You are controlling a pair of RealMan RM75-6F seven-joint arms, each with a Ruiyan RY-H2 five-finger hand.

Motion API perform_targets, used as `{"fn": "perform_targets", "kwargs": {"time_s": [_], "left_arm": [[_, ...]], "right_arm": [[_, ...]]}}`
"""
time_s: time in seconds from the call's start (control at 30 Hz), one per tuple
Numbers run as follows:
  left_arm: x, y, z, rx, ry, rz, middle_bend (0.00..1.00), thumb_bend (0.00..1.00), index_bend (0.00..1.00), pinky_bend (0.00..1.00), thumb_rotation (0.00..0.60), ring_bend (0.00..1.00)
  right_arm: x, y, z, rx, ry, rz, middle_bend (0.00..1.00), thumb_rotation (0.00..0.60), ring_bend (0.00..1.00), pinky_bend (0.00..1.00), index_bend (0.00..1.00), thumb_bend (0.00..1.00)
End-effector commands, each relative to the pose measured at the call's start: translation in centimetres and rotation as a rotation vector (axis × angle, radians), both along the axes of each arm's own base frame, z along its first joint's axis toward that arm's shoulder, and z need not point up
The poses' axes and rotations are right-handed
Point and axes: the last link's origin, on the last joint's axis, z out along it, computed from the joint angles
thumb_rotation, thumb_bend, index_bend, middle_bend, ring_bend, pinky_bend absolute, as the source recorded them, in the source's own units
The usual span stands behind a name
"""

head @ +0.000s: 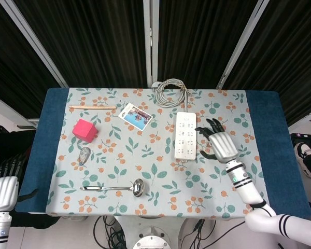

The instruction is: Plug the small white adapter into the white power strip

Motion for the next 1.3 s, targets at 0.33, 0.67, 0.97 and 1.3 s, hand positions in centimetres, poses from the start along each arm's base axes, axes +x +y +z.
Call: {"fn": "perform_targets", "kwargs": {"time_s": [0.33,0.67,0.97,1.3], "left_arm": [[0.5,-0.1,0.1,0.001,0.009,-0.006,0.0,0.0,0.06,0.0,0.6,0.0],[0.7,-0.3,0.3,0.002,0.012,0.002,0.0,0.0,0.06,0.0,0.6,0.0],[0.7,-0.3,0.3,-0.003,0.01,0.006,0.0,0.0,0.06,0.0,0.6,0.0],[0.5,-0.3,0.2,-0.008,0.004,0.009,0.0,0.0,0.06,0.0,0.6,0.0]], "right_arm": [[-6.0,-2.8,0.1,-0.019,0.008,-0.179,0.4,0.6,0.1,0.0,0.42,0.25],[-7.4,-3.3,-1.0,0.031,0.064,-0.198,0.38,0.6,0.1,0.0,0.42,0.23],[-7.8,-3.5,-1.3,0.039,0.068,-0.216,0.39,0.6,0.1,0.0,0.42,0.23],[-8.5,-3.5,-1.9,0.052,0.039,-0.25,0.44,0.6,0.12,0.0,0.45,0.27]]}}
